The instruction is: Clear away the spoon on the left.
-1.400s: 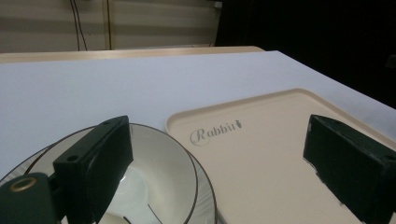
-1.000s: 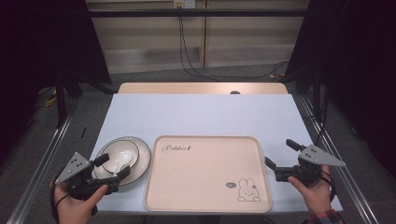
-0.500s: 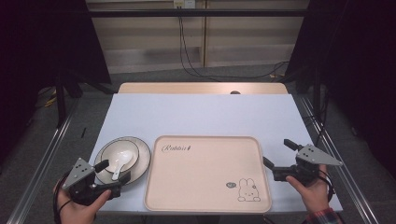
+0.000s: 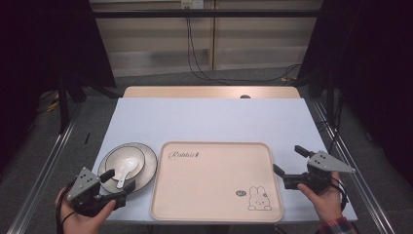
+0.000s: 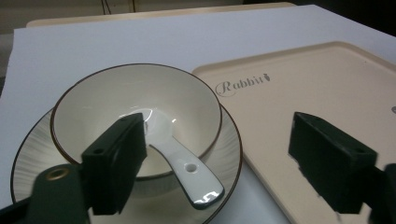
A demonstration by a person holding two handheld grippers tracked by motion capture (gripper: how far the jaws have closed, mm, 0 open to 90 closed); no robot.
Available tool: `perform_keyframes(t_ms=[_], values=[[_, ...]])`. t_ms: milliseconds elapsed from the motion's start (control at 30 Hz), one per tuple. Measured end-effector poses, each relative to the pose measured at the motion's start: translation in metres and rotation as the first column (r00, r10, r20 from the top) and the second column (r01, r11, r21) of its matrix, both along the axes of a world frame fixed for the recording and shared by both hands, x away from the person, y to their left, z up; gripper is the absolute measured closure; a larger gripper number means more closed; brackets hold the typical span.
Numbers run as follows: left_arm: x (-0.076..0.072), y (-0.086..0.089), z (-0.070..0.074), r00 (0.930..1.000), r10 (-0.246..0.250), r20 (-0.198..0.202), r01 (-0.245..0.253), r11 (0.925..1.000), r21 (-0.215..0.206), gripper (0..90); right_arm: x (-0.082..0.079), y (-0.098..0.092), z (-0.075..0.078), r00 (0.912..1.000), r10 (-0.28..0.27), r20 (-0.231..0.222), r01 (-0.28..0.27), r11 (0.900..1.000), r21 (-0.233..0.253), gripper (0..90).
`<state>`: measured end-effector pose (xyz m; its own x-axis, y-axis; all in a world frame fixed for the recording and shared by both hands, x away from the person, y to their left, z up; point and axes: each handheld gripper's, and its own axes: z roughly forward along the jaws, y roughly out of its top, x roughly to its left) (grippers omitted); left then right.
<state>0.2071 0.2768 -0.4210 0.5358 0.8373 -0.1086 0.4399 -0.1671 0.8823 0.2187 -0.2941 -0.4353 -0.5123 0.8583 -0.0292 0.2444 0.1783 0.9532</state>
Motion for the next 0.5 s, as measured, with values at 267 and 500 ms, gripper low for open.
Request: perform_keyframes(t_ms=[267, 500], values=[[-0.0031, 0.0034, 0.0017, 0.9992, 0.039, 0.002, -0.039, 0.9992, -0.005, 28.1, 0.0009, 0.0017, -0.001, 1.0, 0.004, 0.002, -0.004, 1.0, -0.003, 1.6], [-0.0043, 0.0038, 0.0028, 0.9992, 0.038, 0.014, -0.038, 0.9993, 0.002, 36.2, 0.0007, 0.0028, -0.0016, 0.9999, 0.013, -0.005, -0.013, 1.0, -0.01, 1.7]])
